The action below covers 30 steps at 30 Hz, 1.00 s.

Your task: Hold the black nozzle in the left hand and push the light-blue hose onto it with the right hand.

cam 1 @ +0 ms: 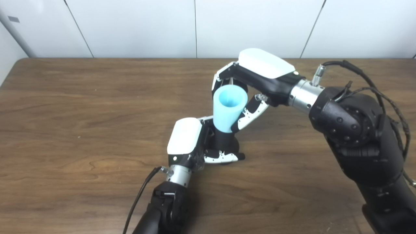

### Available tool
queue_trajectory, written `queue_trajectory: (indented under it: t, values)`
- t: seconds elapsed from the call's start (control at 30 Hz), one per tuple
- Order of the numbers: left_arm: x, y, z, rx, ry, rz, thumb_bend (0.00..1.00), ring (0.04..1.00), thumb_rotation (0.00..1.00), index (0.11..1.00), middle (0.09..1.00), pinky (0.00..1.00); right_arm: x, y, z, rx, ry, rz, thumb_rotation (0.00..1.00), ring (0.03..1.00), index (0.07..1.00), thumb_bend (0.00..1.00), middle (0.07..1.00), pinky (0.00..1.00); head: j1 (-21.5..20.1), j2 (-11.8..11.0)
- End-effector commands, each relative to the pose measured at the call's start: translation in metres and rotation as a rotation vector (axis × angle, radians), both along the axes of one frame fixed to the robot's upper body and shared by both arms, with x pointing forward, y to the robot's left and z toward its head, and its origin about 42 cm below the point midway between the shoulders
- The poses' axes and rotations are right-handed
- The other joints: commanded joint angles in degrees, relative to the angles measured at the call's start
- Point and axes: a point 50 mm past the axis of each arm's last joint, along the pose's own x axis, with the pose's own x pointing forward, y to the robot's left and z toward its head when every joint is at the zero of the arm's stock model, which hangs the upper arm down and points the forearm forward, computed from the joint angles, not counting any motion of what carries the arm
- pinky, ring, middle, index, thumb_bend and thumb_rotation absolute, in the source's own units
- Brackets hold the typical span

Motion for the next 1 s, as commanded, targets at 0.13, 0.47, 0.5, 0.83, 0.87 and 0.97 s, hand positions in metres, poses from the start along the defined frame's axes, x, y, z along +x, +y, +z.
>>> queue_trajectory:
  t: [0.13, 0.47, 0.5, 0.83, 0.87, 0.97]
  values:
    - [-0.01, -0.001, -0.019, 0.03, 0.133, -0.018, 0.52, 0.527, 0.0, 0.473, 0.52, 0.46, 0.005, -0.001, 0.013, 0.021, -0.074, -0.002, 0.0, 0.38, 0.515, 0.51, 0.51, 0.34, 0.0, 0.2]
    - [-0.01, -0.002, -0.017, 0.033, 0.129, -0.019, 0.52, 0.542, 0.0, 0.467, 0.528, 0.49, 0.002, 0.002, 0.008, -0.014, -0.034, 0.009, 0.0, 0.381, 0.516, 0.52, 0.502, 0.35, 0.0, 0.3]
    - [-0.01, -0.002, -0.017, 0.032, 0.129, -0.018, 0.52, 0.543, 0.0, 0.467, 0.529, 0.49, 0.0, 0.002, 0.007, -0.027, -0.026, 0.014, 0.0, 0.382, 0.519, 0.52, 0.502, 0.36, 0.0, 0.3]
    - [-0.01, -0.002, -0.018, 0.029, 0.132, -0.016, 0.52, 0.537, 0.0, 0.471, 0.523, 0.48, -0.006, 0.001, 0.008, -0.046, 0.017, 0.027, 0.0, 0.388, 0.515, 0.52, 0.507, 0.39, -0.1, 0.3]
    - [-0.01, -0.002, -0.018, 0.028, 0.131, -0.016, 0.52, 0.54, 0.0, 0.469, 0.526, 0.48, -0.006, 0.001, 0.009, -0.042, 0.014, 0.028, 0.0, 0.387, 0.517, 0.52, 0.506, 0.38, -0.1, 0.3]
    - [-0.01, -0.003, -0.019, 0.029, 0.131, -0.015, 0.52, 0.537, 0.0, 0.471, 0.523, 0.48, -0.003, 0.003, 0.012, -0.019, 0.0, 0.026, 0.0, 0.384, 0.516, 0.52, 0.502, 0.37, -0.1, 0.3]
